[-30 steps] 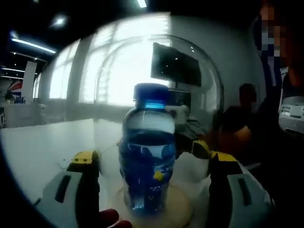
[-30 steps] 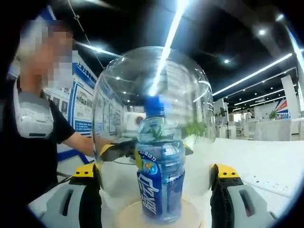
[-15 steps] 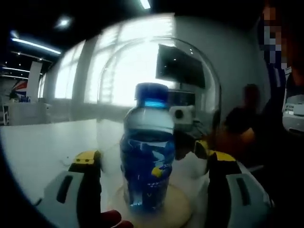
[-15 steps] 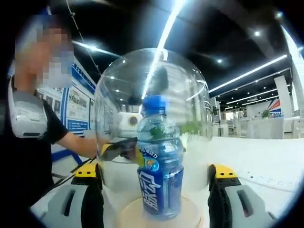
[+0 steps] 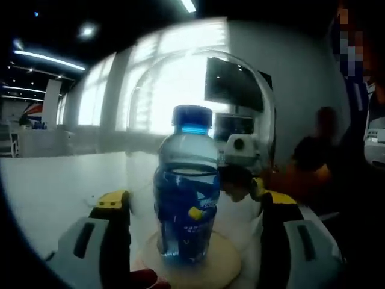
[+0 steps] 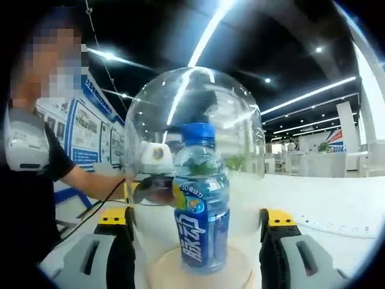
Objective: Open the cover put in the Mizone put the cover back on
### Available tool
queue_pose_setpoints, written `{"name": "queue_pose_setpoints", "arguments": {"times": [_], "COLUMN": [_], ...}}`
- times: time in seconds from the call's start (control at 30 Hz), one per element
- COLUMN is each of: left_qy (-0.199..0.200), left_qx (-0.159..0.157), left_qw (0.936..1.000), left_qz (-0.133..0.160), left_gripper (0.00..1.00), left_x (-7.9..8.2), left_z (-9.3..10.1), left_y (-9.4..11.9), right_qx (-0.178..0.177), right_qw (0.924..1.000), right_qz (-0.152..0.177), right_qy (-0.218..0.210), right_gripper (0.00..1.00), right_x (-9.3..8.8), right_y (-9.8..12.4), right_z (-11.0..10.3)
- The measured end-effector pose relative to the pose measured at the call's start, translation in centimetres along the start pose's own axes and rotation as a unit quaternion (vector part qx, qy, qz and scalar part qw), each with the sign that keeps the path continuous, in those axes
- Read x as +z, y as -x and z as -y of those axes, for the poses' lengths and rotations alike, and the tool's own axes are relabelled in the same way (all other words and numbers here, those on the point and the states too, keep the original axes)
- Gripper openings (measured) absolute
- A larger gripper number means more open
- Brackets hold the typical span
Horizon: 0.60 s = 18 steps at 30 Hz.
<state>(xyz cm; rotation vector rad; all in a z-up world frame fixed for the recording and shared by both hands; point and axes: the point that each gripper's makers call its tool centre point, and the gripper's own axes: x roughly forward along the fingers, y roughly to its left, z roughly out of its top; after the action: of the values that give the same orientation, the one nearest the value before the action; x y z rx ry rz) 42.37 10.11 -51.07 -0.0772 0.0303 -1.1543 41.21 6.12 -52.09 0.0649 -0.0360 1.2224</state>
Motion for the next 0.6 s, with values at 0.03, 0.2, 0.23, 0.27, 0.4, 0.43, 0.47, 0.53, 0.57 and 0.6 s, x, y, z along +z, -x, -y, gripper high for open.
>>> {"name": "queue_pose_setpoints", "arguments": {"times": [0.03, 0.2, 0.23, 0.27, 0.4, 0.43, 0.47, 0.53, 0.57, 0.6], "left_qy": [0.0, 0.0, 0.002, 0.001, 0.006, 0.006, 0.006, 0.007, 0.009, 0.01], "left_qx": [0.001, 0.015, 0.018, 0.023, 0.039, 0.042, 0.045, 0.051, 0.054, 0.057], "left_qw": [1.0, 0.9999, 0.9998, 0.9997, 0.9992, 0.9991, 0.999, 0.9987, 0.9985, 0.9982], "left_qz": [0.0, -0.002, -0.001, 0.0, 0.001, 0.003, 0.004, 0.007, 0.009, 0.011], "left_gripper": [0.73, 0.72, 0.72, 0.71, 0.7, 0.7, 0.7, 0.69, 0.69, 0.68], "left_x": [0.0, -0.1, -0.1, -0.1, -0.2, -0.2, -0.2, -0.3, -0.3, -0.3], "left_z": [0.0, 0.1, 0.1, 0.2, 0.2, 0.2, 0.2, 0.3, 0.3, 0.3], "left_y": [0.0, 0.3, 0.4, 0.5, 0.8, 0.9, 0.9, 1.1, 1.1, 1.2], "right_qx": [-0.003, -0.025, -0.029, -0.033, -0.054, -0.063, -0.07, -0.081, -0.085, -0.089], "right_qw": [1.0, 0.9997, 0.9996, 0.9994, 0.9985, 0.998, 0.9974, 0.9965, 0.9962, 0.9959], "right_qz": [0.0, -0.004, -0.005, -0.004, 0.0, 0.001, 0.001, 0.0, -0.001, -0.001], "right_qy": [0.0, 0.005, 0.005, 0.006, 0.008, 0.011, 0.014, 0.02, 0.021, 0.019], "right_gripper": [0.77, 0.75, 0.74, 0.74, 0.72, 0.71, 0.7, 0.68, 0.67, 0.65], "right_x": [0.0, 0.1, 0.1, 0.1, 0.1, 0.2, 0.2, 0.1, 0.0, -0.1], "right_y": [0.0, 0.4, 0.5, 0.6, 1.0, 1.2, 1.3, 1.7, 1.9, 2.0], "right_z": [0.0, -0.1, -0.1, 0.0, 0.1, 0.0, -0.1, -0.2, -0.3, -0.3]}}
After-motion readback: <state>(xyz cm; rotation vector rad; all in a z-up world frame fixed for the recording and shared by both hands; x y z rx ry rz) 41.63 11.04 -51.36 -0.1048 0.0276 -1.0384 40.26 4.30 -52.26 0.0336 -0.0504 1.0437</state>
